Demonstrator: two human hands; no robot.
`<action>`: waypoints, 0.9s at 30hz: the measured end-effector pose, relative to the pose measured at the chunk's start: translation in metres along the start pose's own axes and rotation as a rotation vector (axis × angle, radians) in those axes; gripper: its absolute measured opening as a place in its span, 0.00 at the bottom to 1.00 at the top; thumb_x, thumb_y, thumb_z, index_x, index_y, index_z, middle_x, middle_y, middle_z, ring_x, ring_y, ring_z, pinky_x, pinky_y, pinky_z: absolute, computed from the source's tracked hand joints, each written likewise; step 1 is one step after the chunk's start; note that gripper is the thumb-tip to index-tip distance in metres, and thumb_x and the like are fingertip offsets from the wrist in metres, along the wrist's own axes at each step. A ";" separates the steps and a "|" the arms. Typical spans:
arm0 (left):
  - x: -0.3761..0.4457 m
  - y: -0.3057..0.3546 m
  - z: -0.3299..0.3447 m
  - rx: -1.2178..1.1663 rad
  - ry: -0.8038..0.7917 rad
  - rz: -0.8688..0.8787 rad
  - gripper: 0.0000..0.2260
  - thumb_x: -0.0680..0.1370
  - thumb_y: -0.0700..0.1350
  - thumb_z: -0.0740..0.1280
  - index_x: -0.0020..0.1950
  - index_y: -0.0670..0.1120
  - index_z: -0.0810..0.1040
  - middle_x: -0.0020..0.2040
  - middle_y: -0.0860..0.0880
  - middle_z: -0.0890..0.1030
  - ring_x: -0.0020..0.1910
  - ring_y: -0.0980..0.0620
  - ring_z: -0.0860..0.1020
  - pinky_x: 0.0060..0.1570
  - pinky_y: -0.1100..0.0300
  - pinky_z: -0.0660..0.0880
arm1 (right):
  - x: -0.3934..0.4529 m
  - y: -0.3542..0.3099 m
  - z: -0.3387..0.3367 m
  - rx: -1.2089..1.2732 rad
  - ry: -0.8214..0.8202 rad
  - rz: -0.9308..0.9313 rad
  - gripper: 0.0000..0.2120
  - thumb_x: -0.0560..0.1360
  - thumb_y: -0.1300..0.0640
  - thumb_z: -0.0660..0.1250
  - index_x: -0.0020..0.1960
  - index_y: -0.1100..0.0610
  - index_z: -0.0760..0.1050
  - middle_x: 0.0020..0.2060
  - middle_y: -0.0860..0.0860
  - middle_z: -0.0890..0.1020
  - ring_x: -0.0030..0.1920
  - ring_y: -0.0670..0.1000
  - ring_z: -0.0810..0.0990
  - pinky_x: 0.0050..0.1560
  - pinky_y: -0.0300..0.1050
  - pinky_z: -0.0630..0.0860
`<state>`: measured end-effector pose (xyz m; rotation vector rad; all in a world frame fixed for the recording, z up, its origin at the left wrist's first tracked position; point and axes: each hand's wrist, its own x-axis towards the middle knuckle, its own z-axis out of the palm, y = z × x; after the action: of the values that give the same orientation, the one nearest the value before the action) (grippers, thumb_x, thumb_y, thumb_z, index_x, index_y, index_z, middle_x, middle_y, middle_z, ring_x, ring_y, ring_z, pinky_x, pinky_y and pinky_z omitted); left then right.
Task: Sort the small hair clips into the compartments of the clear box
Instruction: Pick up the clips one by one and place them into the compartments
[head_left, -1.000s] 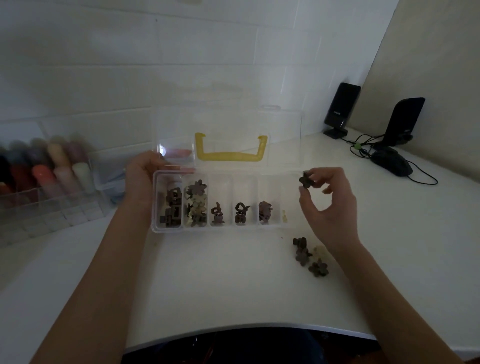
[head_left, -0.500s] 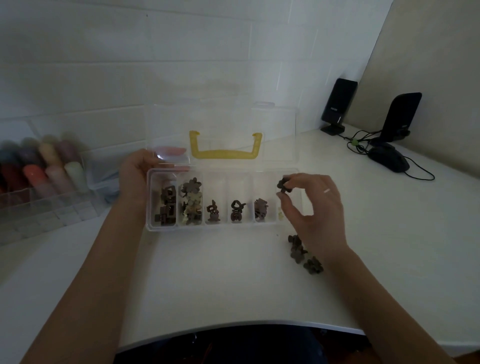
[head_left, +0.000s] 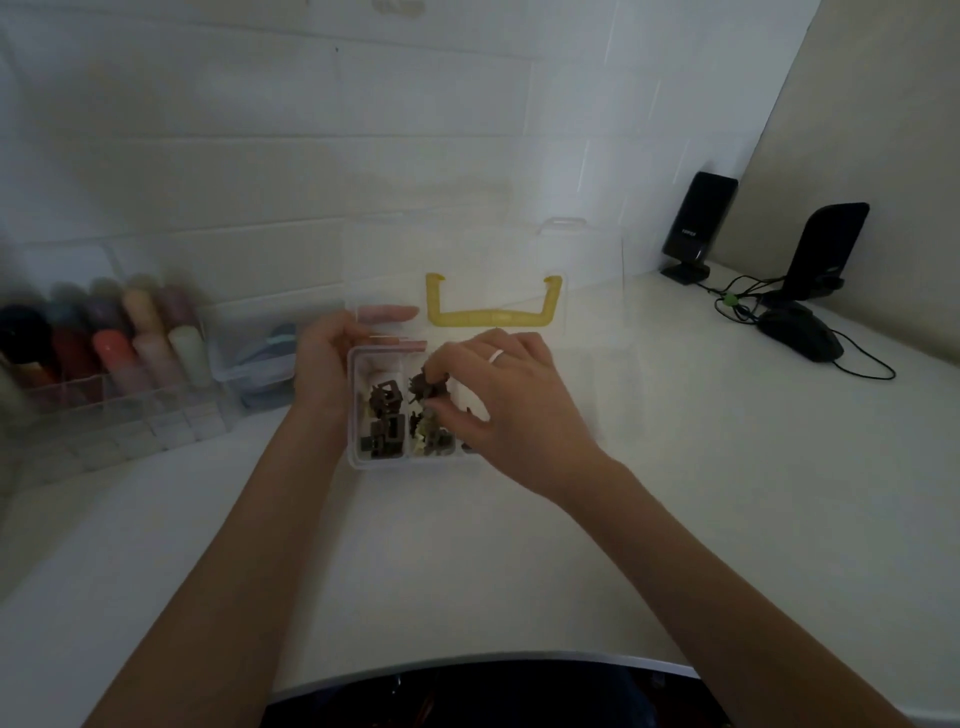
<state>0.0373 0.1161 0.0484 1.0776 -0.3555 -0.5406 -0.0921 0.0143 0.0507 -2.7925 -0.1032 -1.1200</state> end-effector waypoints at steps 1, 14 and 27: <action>0.000 0.001 0.000 -0.003 -0.001 -0.005 0.17 0.61 0.45 0.58 0.39 0.44 0.85 0.31 0.43 0.83 0.31 0.46 0.80 0.36 0.59 0.75 | -0.001 0.001 0.004 -0.015 -0.028 -0.022 0.05 0.71 0.54 0.69 0.46 0.52 0.76 0.45 0.45 0.82 0.49 0.51 0.77 0.49 0.48 0.65; 0.002 0.001 0.005 0.016 0.081 -0.028 0.16 0.75 0.39 0.52 0.42 0.41 0.80 0.31 0.45 0.83 0.33 0.49 0.80 0.36 0.61 0.77 | -0.033 0.021 -0.030 0.130 0.076 0.252 0.10 0.74 0.49 0.65 0.55 0.46 0.76 0.50 0.35 0.77 0.54 0.42 0.74 0.57 0.44 0.67; 0.005 -0.001 0.002 0.001 0.086 -0.072 0.16 0.59 0.45 0.59 0.39 0.41 0.82 0.31 0.44 0.82 0.31 0.48 0.79 0.41 0.57 0.76 | -0.134 0.028 -0.062 0.008 -0.328 0.923 0.33 0.71 0.33 0.57 0.72 0.48 0.62 0.71 0.48 0.65 0.72 0.53 0.59 0.70 0.50 0.56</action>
<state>0.0403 0.1118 0.0484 1.1146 -0.2424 -0.5561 -0.2277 -0.0247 -0.0006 -2.4612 1.0191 -0.4217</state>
